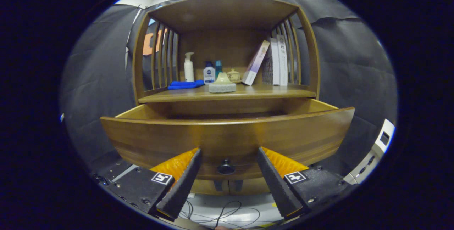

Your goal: Pull open the drawer, take out the items inside it, and place them on the countertop above the cabinet.

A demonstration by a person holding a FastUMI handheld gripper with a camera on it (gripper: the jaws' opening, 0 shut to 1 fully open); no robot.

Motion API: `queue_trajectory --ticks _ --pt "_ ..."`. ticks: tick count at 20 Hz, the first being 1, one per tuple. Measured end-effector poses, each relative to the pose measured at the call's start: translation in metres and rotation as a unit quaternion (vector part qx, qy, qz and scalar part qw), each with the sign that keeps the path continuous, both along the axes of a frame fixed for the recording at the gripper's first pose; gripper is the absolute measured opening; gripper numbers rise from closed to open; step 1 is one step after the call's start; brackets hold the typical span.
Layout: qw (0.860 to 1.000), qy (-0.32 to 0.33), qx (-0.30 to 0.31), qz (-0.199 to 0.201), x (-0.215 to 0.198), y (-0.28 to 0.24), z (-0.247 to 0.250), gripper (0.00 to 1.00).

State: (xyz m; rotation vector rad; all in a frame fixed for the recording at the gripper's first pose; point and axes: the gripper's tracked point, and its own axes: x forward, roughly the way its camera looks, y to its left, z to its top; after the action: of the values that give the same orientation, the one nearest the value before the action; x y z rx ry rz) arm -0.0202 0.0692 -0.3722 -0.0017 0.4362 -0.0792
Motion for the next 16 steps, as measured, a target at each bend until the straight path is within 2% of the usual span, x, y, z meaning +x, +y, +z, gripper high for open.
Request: queue_trajectory --ticks 16 --pt "1.0 0.009 -0.022 0.0 0.073 -0.006 -0.016 1.0"
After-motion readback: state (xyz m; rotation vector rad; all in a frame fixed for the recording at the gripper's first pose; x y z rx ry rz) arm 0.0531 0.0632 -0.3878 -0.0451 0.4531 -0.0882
